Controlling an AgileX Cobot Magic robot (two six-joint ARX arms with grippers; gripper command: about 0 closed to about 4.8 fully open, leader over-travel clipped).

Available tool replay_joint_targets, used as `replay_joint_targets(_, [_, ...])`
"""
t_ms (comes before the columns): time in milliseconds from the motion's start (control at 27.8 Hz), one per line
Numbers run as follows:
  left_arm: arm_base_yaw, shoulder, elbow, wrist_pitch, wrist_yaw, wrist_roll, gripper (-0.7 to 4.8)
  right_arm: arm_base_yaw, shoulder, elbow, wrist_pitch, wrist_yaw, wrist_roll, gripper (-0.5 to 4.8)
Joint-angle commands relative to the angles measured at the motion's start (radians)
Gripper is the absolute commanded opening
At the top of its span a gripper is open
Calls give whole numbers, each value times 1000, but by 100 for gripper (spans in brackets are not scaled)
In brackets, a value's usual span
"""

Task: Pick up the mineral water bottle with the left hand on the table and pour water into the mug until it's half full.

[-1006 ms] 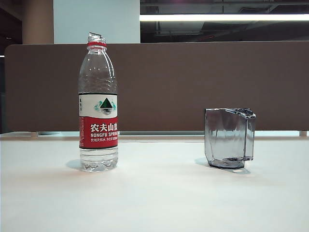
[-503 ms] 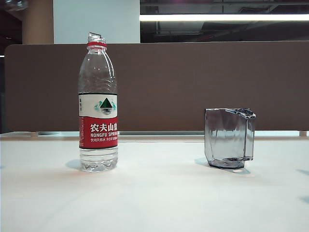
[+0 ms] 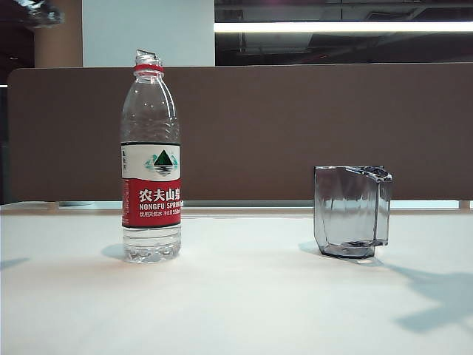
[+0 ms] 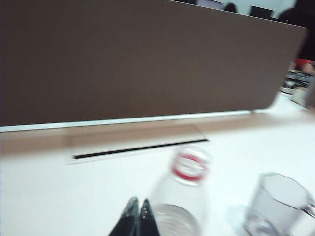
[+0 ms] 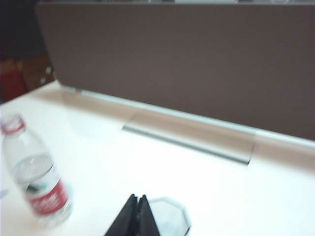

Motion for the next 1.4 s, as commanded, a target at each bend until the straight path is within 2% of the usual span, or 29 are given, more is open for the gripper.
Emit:
replay_joint_targets(36, [-82,38,4,0,3,24,-6,104,-1,6,-42,75,-14,-5])
replay_joint_targets(144, [-116,71,4,17,3,23,-3,172,-1,6,-46,102,-38,-6])
replay_joint_targets(180, [-117,82,4,21,3,24,14,195,-1,6,-46,108,-38,-6])
replay_joint_targets(324, [-117,122,4,25,3,58,463,262,-1,6,-69,108,-37,-5])
replay_joint_targets(359, [-117,139,4,28,2,80,479,278,-1,6,-79,108,-37,-5])
replay_joint_targets(395, [-117,165,4,44,2,101,479,293,-1,6,-86,107,-37,-5])
replay_joint_targets(539, [-117,267,4,154,2,102,479,305,-4,6,-87,107,-37,-5])
replay_joint_targets(827, [-117,406,4,274,3,132,479,305,-4,6,-87,103,-37,-5])
replay_joint_targets(1258, [-112,582,4,449,2,134,479,305,-5,6,-87,100,-37,-5])
replay_joint_targets(1402, [-92,664,4,553,3,136,479,305,-5,6,-94,99,-37,-6])
